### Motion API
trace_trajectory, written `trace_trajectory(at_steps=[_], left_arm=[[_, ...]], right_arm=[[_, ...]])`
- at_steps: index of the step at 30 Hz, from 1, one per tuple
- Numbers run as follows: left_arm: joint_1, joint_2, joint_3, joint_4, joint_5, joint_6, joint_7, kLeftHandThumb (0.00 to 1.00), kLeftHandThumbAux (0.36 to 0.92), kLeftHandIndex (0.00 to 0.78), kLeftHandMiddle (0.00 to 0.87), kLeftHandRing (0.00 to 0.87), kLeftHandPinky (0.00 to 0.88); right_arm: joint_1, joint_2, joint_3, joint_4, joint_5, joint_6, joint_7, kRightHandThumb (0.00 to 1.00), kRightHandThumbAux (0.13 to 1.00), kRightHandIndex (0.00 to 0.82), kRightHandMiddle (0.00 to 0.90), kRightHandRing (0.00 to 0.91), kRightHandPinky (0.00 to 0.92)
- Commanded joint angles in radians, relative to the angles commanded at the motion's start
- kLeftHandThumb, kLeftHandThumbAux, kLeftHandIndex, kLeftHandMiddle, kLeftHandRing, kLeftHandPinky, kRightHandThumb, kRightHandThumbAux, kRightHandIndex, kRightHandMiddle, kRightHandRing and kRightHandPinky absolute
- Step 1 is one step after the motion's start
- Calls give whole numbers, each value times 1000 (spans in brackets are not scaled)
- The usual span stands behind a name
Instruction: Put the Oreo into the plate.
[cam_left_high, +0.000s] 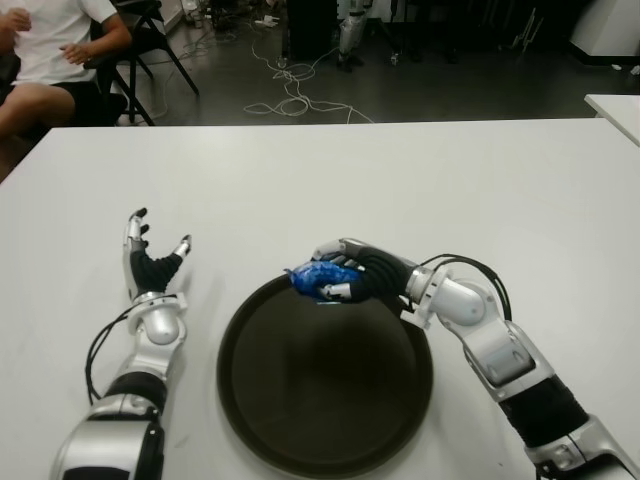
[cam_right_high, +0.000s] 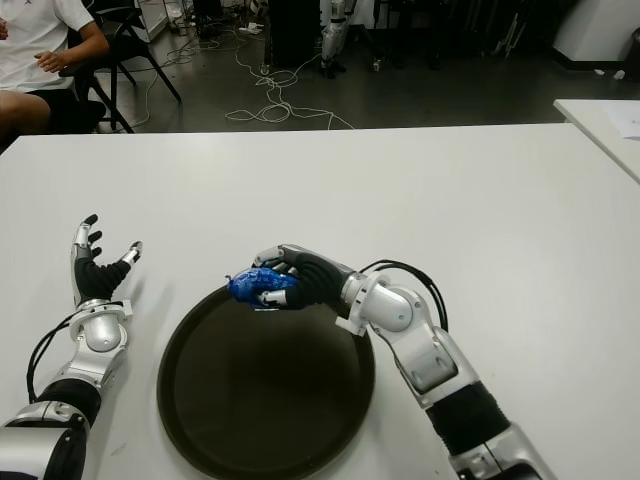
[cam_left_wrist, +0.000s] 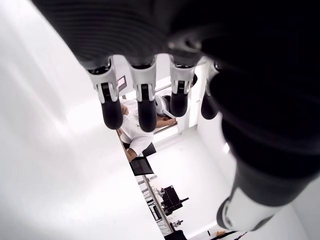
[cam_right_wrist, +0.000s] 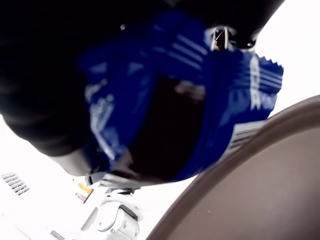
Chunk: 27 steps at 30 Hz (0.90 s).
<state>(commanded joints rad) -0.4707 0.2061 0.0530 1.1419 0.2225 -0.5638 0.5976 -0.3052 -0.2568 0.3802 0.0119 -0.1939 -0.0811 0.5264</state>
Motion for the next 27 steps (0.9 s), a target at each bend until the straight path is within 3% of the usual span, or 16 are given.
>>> trace_trajectory(at_steps=[8, 12, 13, 15, 17, 20, 23, 27], left_arm=[[1, -1, 0, -1, 1, -5, 2, 259, 788, 94, 76, 89, 135], [1, 0, -1, -1, 1, -1, 1, 253, 782, 90, 73, 86, 128], [2, -1, -1, -1, 1, -1, 0, 244, 780, 89, 74, 85, 125], [2, -1, 0, -1, -1, -2, -3, 238, 779, 90, 75, 85, 125], [2, -1, 1, -2, -2, -3, -5, 236, 779, 91, 73, 83, 120], [3, -1, 0, -2, -2, -6, -7, 239, 781, 91, 75, 85, 122], [3, 1, -2, -2, 2, -5, -4, 240, 781, 89, 77, 88, 121], [3, 2, -5, -4, 7, -3, 2, 230, 787, 91, 79, 92, 134]], right_arm=[[5, 1, -10, 20, 6, -59, -16, 683, 735, 435, 767, 788, 779], [2, 9, -19, 39, 22, -94, -18, 679, 737, 430, 638, 654, 629], [-6, 11, -22, 51, 43, -107, -1, 434, 757, 405, 550, 551, 489], [-28, 16, -26, 95, 88, -135, 41, 222, 750, 339, 424, 412, 318], [-46, 20, -27, 140, 121, -158, 75, 113, 711, 258, 304, 288, 189], [-88, 38, -26, 279, 186, -212, 169, 37, 654, 171, 183, 168, 82], [-113, 25, -25, 287, 260, -148, 292, 12, 583, 91, 90, 73, 27], [-135, 11, -25, 297, 267, -113, 348, 2, 499, 21, 23, 15, 5]])
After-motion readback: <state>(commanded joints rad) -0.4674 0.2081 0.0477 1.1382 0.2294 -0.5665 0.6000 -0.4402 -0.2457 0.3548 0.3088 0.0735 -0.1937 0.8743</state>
